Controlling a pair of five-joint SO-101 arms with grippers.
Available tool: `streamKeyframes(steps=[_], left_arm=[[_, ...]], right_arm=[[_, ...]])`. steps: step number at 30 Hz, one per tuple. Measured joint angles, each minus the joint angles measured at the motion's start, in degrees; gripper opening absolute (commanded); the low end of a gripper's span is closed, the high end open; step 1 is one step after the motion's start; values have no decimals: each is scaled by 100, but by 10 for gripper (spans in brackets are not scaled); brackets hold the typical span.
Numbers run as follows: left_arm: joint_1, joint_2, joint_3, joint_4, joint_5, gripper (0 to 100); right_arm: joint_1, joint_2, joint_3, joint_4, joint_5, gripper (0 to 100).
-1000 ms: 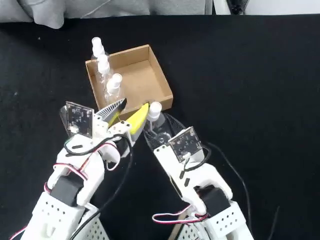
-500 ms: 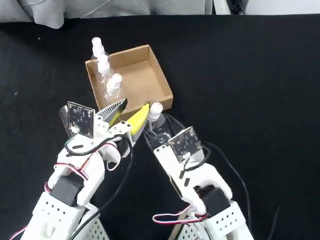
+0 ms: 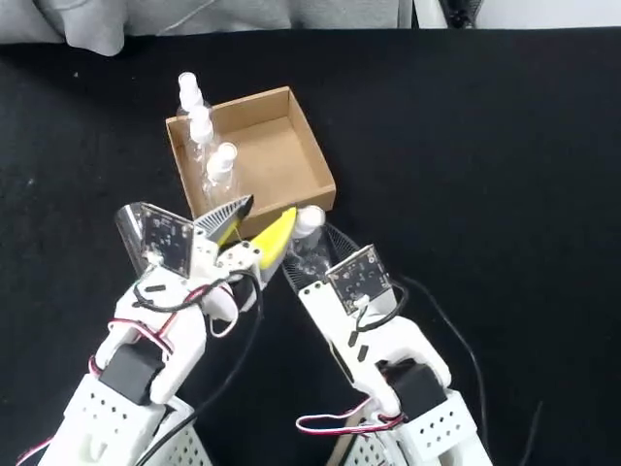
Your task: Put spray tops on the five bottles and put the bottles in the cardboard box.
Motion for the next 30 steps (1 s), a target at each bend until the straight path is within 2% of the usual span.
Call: streamKeyframes(steps=[7, 25, 30], left_arm=[[229, -18, 44, -9, -193, 198], [237, -18, 0, 9, -211, 198], [237, -149, -299, 571, 9, 198]], right_arm=[[0, 0, 0, 9, 0, 19], [0, 9, 0, 9, 0, 15], [-9, 9, 0, 0, 0, 15]])
